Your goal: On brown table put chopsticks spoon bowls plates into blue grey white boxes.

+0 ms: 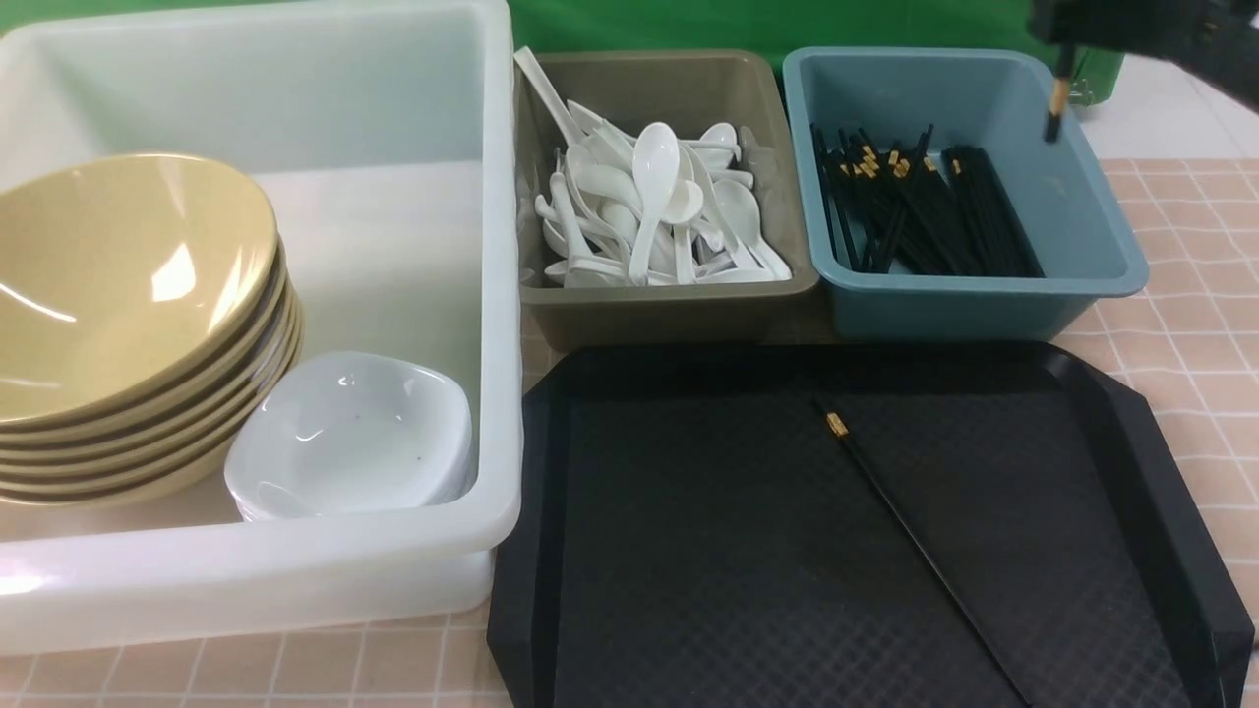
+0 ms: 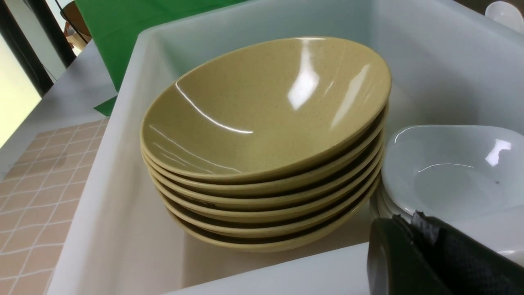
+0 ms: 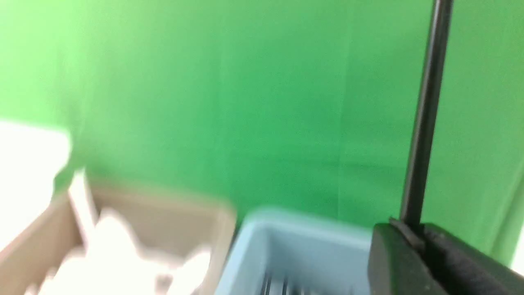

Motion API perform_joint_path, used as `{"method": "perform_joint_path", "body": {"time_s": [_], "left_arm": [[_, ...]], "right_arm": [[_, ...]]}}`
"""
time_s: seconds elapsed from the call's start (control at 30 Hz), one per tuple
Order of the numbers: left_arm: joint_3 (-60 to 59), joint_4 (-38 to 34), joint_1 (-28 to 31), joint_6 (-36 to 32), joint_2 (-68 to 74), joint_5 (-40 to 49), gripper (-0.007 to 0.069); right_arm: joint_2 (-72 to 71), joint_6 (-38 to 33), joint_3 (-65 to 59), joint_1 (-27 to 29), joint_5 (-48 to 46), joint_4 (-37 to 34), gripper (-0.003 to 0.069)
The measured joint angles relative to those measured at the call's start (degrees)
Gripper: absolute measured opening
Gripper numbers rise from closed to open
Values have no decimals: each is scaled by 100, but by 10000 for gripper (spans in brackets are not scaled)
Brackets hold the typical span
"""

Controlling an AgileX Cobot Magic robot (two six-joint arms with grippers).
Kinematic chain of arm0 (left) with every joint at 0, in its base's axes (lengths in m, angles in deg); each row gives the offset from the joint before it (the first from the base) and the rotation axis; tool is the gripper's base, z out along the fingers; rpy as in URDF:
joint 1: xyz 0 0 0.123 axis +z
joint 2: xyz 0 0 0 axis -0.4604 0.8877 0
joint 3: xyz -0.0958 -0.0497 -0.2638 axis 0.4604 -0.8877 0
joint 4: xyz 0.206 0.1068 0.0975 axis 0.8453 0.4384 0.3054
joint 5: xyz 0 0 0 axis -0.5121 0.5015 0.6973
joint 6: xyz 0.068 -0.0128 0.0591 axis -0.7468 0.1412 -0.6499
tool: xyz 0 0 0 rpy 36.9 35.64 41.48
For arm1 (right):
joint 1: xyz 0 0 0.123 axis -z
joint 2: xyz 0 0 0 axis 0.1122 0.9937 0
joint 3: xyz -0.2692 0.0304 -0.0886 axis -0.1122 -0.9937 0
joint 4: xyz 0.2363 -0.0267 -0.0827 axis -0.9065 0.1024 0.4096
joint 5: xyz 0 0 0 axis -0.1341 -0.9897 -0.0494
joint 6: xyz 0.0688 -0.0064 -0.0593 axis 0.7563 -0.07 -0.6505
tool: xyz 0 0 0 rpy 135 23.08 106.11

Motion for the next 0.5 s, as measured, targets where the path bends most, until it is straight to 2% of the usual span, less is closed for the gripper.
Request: {"method": "perform_joint_path", "body": {"time_s": [0.1, 0.13, 0.17, 0.23, 0.27, 0.33, 0.43, 0.5], "left_arm": [[0, 0, 0, 0, 0, 6, 5], [0, 0, 0, 0, 0, 24, 5], [0, 0, 0, 0, 0, 28, 5], [0, 0, 0, 0, 0, 40, 5], [0, 0, 0, 0, 0, 40, 5], [0, 0, 0, 0, 0, 60, 5], [0, 0, 0, 0, 0, 64, 5], [0, 0, 0, 5, 0, 64, 5]], "right_arm": [[656, -40, 399, 0, -300, -2, 226], [1042, -40, 646, 0, -934, -2, 295], [1075, -40, 646, 0, -934, -2, 311], [1307, 30, 872, 0, -2239, -2, 395], [1308, 30, 882, -6, -2338, -2, 400], [1307, 326, 983, -52, -3455, -2, 431], [1274, 349, 990, -381, -5190, 12, 436], [1287, 258, 906, -571, -5535, 12, 436]]}}
